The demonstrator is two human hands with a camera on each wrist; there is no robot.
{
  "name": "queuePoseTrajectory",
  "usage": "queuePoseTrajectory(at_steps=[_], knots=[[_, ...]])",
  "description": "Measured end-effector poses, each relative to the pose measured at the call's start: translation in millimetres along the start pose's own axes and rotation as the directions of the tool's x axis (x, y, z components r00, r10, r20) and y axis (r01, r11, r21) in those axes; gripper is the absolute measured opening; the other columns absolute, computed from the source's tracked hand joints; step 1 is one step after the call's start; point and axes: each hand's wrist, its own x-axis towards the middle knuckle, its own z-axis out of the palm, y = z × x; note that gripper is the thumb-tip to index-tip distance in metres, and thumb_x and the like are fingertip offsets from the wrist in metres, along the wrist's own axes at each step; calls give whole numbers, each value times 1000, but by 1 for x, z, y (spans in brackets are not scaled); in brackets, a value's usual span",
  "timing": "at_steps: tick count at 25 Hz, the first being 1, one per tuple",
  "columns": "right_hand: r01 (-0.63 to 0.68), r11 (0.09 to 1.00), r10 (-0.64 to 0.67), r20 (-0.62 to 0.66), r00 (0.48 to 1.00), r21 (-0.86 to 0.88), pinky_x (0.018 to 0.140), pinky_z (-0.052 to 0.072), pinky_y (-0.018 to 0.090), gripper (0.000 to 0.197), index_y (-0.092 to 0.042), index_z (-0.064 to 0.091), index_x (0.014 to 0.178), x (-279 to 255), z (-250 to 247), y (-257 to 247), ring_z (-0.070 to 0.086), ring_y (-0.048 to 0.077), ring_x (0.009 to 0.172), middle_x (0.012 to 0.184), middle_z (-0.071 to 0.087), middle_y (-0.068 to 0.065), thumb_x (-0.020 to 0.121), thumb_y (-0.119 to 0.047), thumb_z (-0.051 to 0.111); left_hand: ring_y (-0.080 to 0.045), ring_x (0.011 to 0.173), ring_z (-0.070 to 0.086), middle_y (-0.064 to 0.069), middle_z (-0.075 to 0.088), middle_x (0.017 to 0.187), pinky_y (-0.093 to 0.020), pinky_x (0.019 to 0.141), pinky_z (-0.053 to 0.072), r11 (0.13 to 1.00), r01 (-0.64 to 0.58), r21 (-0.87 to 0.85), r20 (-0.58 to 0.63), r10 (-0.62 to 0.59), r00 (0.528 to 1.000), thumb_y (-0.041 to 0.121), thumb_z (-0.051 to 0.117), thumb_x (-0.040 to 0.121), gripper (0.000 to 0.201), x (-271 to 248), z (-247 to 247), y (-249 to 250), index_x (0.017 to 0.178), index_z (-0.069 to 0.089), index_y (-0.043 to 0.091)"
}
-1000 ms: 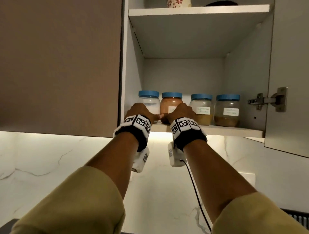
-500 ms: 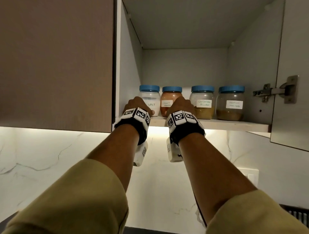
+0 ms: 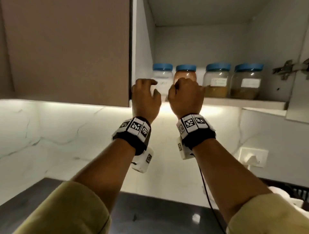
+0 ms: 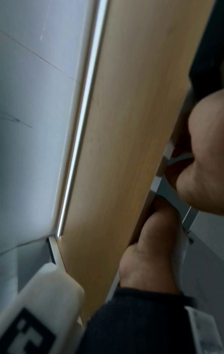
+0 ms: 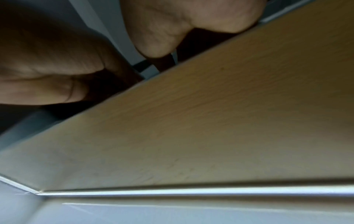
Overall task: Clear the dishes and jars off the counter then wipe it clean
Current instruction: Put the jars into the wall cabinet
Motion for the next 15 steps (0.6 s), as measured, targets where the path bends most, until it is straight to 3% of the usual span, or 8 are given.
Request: queuePoseTrajectory(at_steps=[2, 4, 6, 8, 11, 15], knots=[[135, 983, -123, -103, 987, 124, 86, 45, 40, 18, -12, 68, 86, -48, 12, -15, 61, 28, 90, 91, 67, 7, 83, -24, 54, -20, 104, 52, -9, 60, 110, -26, 90, 42, 999, -53, 9, -26, 54, 998, 4, 59, 81, 26, -44, -20, -16, 106, 65, 9], [159, 952, -122, -151, 981, 263, 94, 44, 42, 16, -11, 68, 89, -98, 28, -32, 59, 27, 96, 97, 67, 7, 81, -19, 57, -17, 101, 53, -5, 61, 108, -22, 89, 40, 999, -26, 18, -34, 27, 999, 4, 62, 83, 24, -84, -44, -33, 106, 65, 11], [72, 900, -66, -29, 997, 430, 86, 43, 30, 15, -11, 68, 89, -153, 49, -58, 58, 26, 94, 95, 66, 7, 82, -18, 56, -16, 94, 56, 0, 61, 104, -25, 82, 44, 992, 104, 75, -14, -103, 995, 6, 64, 84, 21, -124, -76, -64, 104, 64, 13], [-80, 840, -33, 198, 980, 537, 76, 37, 23, 12, -9, 68, 87, -203, 75, -89, 58, 26, 92, 94, 65, 6, 83, -15, 59, -17, 91, 57, 2, 60, 99, -30, 77, 47, 956, 242, 166, 1, -245, 969, 8, 64, 83, 18, -157, -115, -101, 100, 63, 14], [-203, 786, -98, 442, 892, 583, 73, 39, 25, 11, -8, 69, 88, -267, 115, -141, 60, 28, 92, 94, 66, 8, 80, -11, 63, -20, 89, 57, -1, 62, 95, -32, 76, 46, 857, 363, 366, 17, -396, 918, 9, 63, 80, 15, -198, -177, -154, 95, 63, 13], [-231, 750, -216, 560, 800, 619, 68, 35, 23, 4, -8, 68, 82, -331, 150, -216, 59, 25, 84, 87, 66, 9, 81, -9, 64, -26, 85, 56, -7, 62, 91, -37, 74, 48, 700, 424, 575, -24, -504, 863, 7, 59, 80, 10, -238, -258, -215, 89, 62, 10]])
